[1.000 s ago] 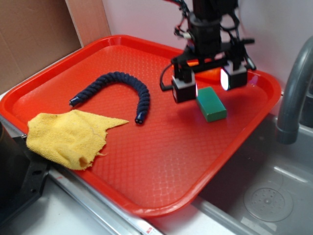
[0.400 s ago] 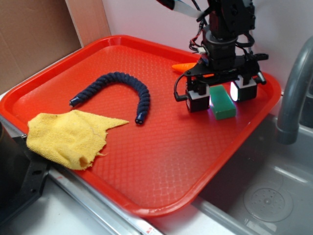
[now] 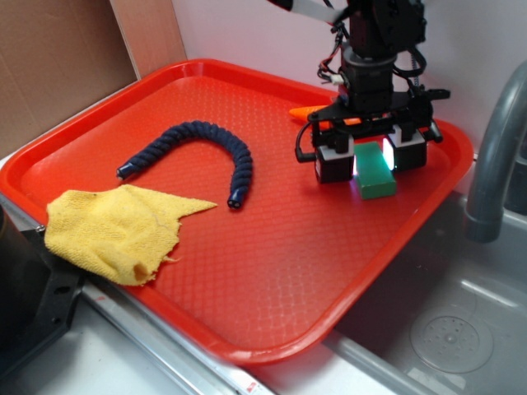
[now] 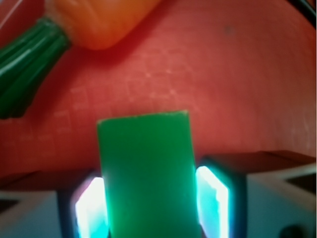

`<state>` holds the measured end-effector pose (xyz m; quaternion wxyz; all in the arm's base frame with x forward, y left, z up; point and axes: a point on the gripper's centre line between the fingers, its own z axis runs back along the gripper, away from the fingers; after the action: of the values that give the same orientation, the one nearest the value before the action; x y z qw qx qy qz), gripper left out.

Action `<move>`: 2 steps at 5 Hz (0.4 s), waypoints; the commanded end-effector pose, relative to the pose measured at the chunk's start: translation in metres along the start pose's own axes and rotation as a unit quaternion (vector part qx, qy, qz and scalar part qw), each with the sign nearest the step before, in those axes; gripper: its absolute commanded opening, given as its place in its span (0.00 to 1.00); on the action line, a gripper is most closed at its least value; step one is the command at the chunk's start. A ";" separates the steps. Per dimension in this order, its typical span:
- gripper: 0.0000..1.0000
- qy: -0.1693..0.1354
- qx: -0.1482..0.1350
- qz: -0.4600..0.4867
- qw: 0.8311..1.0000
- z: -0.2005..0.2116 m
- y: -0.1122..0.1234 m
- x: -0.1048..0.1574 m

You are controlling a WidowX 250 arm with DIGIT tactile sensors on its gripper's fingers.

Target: Grab the green block.

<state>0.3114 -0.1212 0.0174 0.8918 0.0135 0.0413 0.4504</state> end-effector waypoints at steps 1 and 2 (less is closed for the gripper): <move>0.00 0.002 0.031 -0.226 0.974 0.066 0.042 0.036; 0.00 0.004 0.004 -0.299 0.954 0.094 0.071 0.042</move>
<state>0.2709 -0.0569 0.0940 0.9841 0.0162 0.0837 0.1561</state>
